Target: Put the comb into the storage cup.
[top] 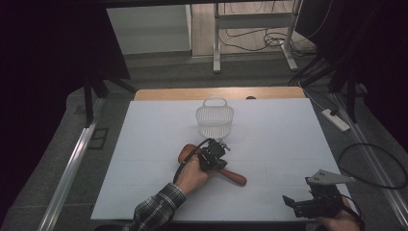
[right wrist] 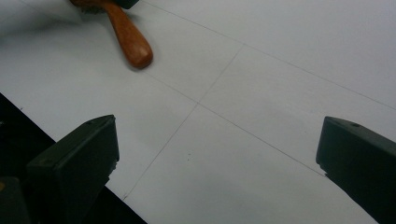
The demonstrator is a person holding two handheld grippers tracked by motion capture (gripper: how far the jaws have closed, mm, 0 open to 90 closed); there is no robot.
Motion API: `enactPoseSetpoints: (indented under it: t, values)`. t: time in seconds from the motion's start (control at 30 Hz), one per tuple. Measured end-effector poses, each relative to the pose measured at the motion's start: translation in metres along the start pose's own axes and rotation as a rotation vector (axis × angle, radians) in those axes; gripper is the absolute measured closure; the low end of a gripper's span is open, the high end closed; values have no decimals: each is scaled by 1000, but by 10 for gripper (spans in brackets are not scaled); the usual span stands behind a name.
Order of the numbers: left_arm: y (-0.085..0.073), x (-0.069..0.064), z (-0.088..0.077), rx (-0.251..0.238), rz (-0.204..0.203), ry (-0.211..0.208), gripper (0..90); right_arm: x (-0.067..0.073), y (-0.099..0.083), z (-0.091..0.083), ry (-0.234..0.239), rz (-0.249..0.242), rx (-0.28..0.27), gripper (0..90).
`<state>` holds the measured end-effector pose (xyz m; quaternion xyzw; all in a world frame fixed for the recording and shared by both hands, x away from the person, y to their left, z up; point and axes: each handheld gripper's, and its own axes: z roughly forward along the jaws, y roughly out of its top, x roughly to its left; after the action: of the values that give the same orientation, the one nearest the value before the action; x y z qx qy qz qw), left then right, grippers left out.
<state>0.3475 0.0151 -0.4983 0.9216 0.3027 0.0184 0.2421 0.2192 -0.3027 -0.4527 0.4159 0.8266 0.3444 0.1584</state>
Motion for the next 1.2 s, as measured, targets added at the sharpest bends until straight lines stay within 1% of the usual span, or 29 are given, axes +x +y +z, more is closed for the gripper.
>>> enactPoseSetpoints:
  t: [0.07,0.17,0.23,0.53,0.67,0.73,0.77,0.8,0.83,1.0,1.1,1.2]
  values:
    - [-3,-2,-1,-2,-2,-12,891,0,0,0,0,0,0,0]
    - [-5,-4,-2,-2,-3,-17,891,0,0,0,0,0,0,0]
    - [-9,-8,-3,-7,-4,-27,891,1,0,0,0,0,0,0]
    - [-18,-17,-4,-1,2,-41,891,1,0,0,0,-5,-1,0]
    - [-23,-21,-5,-4,-2,-48,891,1,0,0,1,-7,-2,0]
    - [-26,-22,-6,-7,-12,-53,891,1,0,0,2,-7,-2,0]
    - [-30,-23,-6,-10,-22,-63,891,1,0,0,3,-7,-2,0]
    - [-30,-23,-6,-10,-22,-63,891,1,0,0,3,-9,-2,0]
    - [-34,-25,-6,-3,-18,-62,891,1,0,0,4,-10,-2,0]
    - [-44,-28,-8,7,-28,-58,891,1,0,0,6,-14,2,0]
    - [-49,-28,-11,14,-35,-55,891,1,0,0,7,-16,1,0]
    - [-59,-25,-16,24,-62,-60,891,1,0,0,8,-17,3,0]
